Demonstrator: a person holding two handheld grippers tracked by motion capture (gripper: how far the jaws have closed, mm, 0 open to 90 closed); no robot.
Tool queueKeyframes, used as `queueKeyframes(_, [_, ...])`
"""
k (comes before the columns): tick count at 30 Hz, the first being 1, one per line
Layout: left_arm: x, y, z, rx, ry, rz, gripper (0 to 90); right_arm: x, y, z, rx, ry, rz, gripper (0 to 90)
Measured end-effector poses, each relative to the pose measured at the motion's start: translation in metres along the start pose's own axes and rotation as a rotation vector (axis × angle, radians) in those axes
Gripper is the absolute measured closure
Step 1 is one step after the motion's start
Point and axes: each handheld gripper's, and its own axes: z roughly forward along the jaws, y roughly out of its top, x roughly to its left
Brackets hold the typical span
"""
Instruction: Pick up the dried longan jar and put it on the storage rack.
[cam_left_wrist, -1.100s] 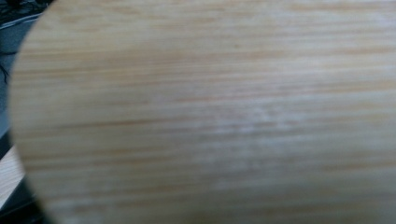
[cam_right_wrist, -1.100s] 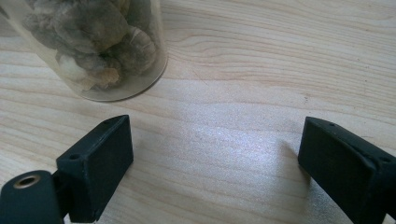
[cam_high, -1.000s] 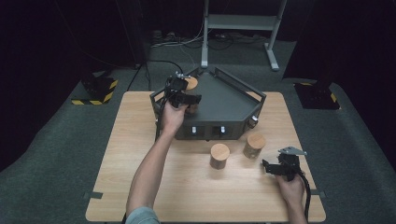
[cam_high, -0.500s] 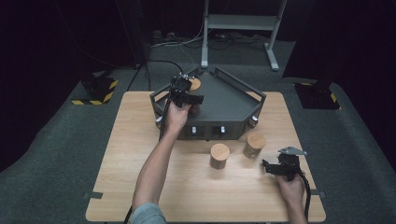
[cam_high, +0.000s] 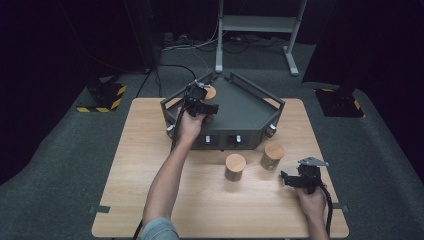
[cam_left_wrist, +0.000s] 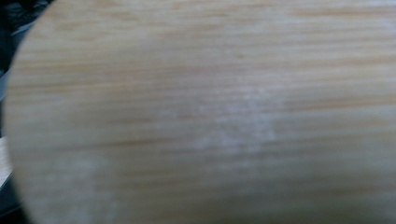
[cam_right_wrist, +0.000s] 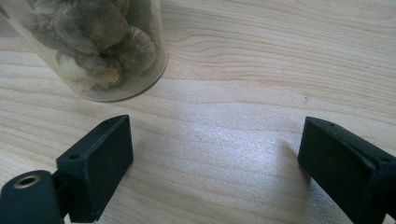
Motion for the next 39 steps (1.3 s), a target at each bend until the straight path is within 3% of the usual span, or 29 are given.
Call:
queueKeyframes(15, [0.0, -0.002, 0.0, -0.013, -0.005, 0.002, 25.9, 0.0, 0.0, 0.0, 0.0, 0.0, 0.0, 10.1])
queueKeyframes(18, [0.0, -0.002, 0.0, -0.012, -0.016, -0.004, 19.3, 0.0, 0.0, 0.0, 0.001, 0.0, 0.001, 10.1])
queueKeyframes(25, [-0.001, -0.006, -0.004, -0.021, 0.01, 0.003, 9.9, 0.0, 0.0, 0.0, 0.0, 0.0, 0.0, 10.1])
queueKeyframes(27, [-0.001, -0.008, -0.007, -0.017, 0.019, 0.017, 9.5, 0.0, 0.0, 0.0, 0.0, 0.0, 0.0, 10.1])
queueKeyframes(33, [0.003, -0.013, -0.011, -0.017, 0.021, 0.007, 7.7, 0.0, 0.0, 0.0, 0.0, 0.0, -0.001, 10.1])
queueKeyframes(37, [0.005, -0.018, -0.017, -0.03, 0.001, -0.012, 7.6, 0.0, 0.0, 0.0, 0.0, 0.0, 0.0, 10.1])
queueKeyframes(39, [0.004, -0.02, -0.021, -0.038, 0.002, -0.001, 7.9, 0.0, 0.0, 0.0, 0.0, 0.0, 0.0, 10.1])
